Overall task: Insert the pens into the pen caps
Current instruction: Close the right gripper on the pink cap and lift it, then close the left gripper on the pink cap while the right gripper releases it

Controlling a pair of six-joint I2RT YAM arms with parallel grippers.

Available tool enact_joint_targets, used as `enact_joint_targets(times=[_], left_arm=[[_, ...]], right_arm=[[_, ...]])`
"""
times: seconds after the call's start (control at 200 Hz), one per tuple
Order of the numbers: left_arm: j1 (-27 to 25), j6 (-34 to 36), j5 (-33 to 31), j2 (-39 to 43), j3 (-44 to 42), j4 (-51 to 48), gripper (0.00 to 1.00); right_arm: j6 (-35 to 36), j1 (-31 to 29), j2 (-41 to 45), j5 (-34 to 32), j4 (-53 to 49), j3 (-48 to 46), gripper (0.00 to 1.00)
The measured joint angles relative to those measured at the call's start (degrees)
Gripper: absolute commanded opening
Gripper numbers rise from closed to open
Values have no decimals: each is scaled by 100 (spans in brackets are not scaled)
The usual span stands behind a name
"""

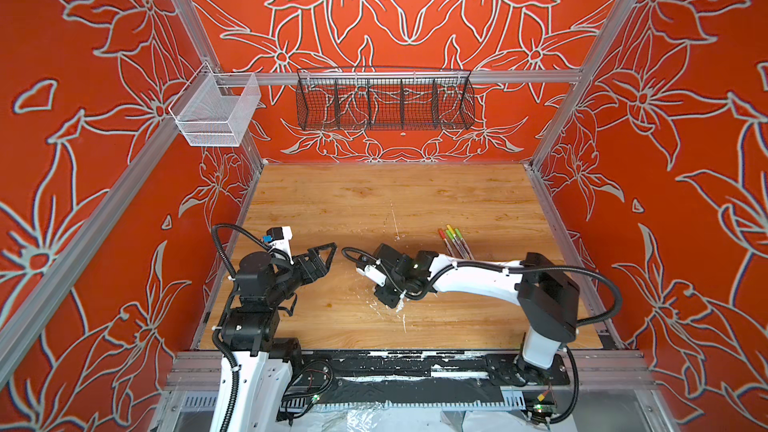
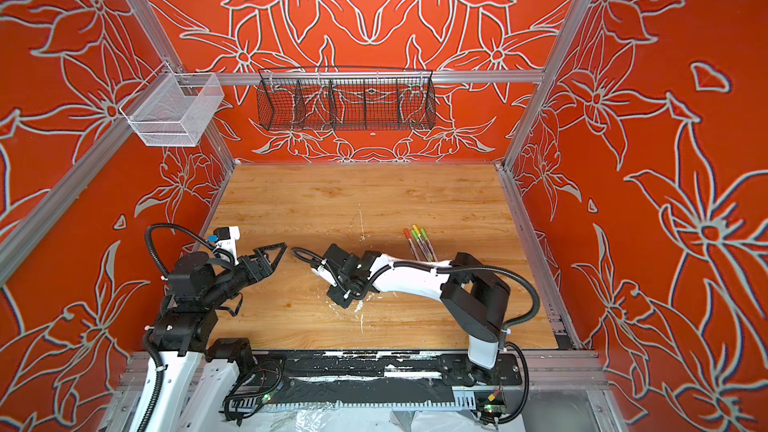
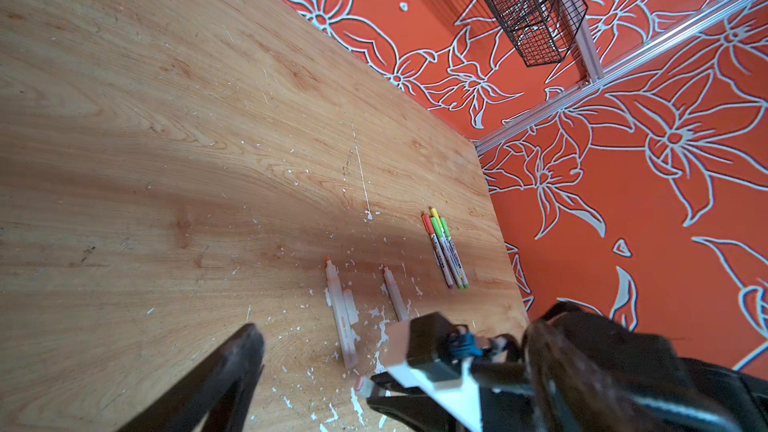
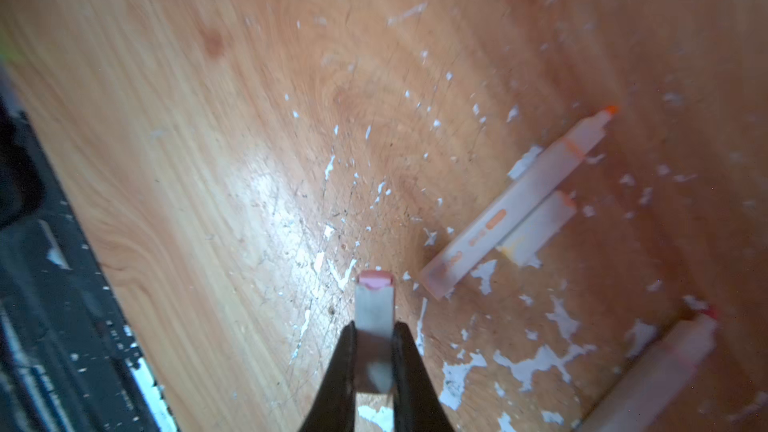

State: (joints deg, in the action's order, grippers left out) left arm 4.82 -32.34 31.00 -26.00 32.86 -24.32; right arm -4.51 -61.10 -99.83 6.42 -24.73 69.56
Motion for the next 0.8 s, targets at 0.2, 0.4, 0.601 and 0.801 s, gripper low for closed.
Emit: enact_joint_targets(times=[0.2,0.4,0.601,0.801], left_arm=[[0,0,197,-136,0,20,94],[-2,-118,1016,-568,-81,494,66],[-201,-313,1742,-1108,-162,927,56],[-557,-391,2107,-1290,-186,1154,52]], right_arm=[[-20,151,831,173,190,0,14],[-13,146,1311,275,522,-94,13],[2,140,1399,352,715,-96,13],[22,140,1403,485,874,-96,13]])
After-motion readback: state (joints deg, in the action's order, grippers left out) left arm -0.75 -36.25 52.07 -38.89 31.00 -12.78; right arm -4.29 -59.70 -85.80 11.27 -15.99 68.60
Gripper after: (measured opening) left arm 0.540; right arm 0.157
